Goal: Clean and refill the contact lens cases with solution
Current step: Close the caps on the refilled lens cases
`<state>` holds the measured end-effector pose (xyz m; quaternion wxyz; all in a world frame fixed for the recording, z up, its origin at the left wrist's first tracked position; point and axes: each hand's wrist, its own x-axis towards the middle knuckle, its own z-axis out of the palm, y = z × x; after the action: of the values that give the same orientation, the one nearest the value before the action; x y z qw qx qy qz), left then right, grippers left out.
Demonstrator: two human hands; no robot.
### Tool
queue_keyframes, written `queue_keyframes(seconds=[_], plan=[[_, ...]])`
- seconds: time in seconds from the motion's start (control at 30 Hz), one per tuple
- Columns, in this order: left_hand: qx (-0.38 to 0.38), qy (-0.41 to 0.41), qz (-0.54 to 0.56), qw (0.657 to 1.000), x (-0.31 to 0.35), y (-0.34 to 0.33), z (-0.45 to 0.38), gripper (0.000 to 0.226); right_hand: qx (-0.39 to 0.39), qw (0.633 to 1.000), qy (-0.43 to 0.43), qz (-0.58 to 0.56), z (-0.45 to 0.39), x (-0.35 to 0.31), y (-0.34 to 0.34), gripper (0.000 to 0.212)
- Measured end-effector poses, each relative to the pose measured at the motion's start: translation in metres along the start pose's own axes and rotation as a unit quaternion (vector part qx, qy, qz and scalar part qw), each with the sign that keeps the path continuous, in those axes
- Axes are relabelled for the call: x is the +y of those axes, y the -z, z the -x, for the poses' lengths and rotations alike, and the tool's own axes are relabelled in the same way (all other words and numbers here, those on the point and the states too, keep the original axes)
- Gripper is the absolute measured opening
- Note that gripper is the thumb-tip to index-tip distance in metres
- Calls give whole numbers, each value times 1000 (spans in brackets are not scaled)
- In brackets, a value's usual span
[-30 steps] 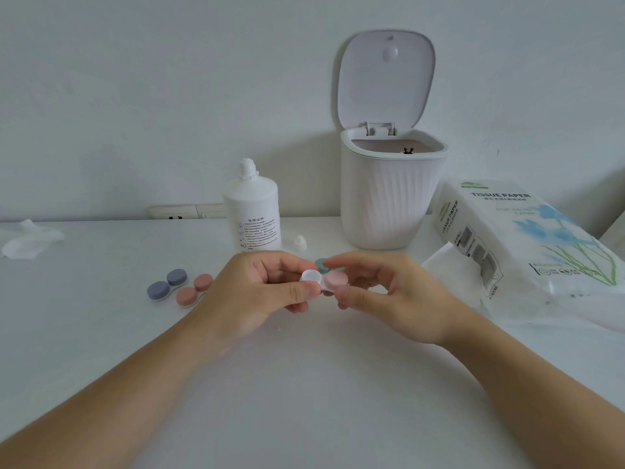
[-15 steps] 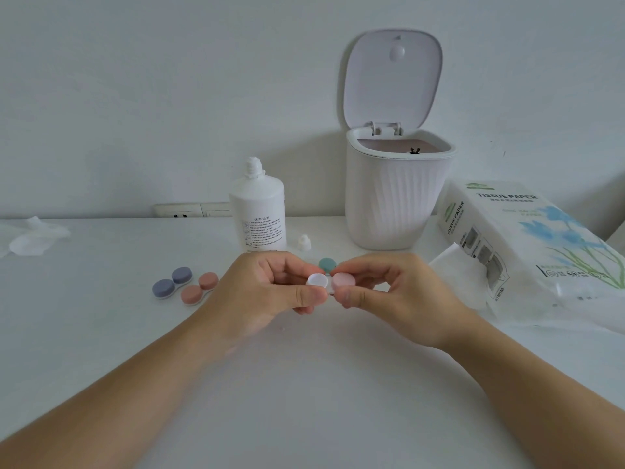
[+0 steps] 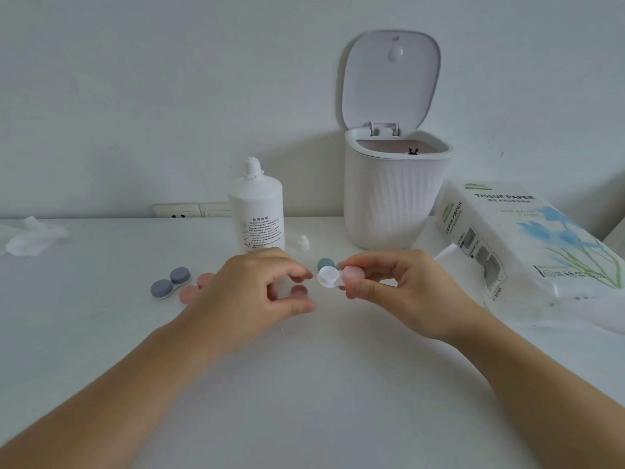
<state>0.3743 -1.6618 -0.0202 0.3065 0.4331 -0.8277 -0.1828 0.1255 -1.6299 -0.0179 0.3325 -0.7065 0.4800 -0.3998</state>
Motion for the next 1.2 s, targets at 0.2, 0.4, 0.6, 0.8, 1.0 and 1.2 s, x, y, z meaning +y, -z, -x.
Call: queue_keyframes(seconds=[0.2, 0.4, 0.6, 0.8, 1.0, 1.2], plan=[[-42, 40, -160, 985, 3, -6, 0, 33, 2, 1000, -5, 9, -2, 1, -2, 12], [-55, 44, -109, 991, -5, -11, -6, 31, -4, 1000, -4, 14, -1, 3, -2, 10], [3, 33, -21, 999, -10, -12, -4, 24, -5, 1000, -4, 7, -2, 4, 0, 13], [72, 7, 109, 991, -3, -9, -4, 11, -6, 1000, -5, 6, -1, 3, 0, 12], [92, 17, 234, 968, 2, -13, -4, 16, -19, 1000, -7, 18, 0, 3, -2, 7], [79, 0, 226, 971, 3, -17, -1, 21, -31, 999, -7, 15, -1, 1, -4, 8]])
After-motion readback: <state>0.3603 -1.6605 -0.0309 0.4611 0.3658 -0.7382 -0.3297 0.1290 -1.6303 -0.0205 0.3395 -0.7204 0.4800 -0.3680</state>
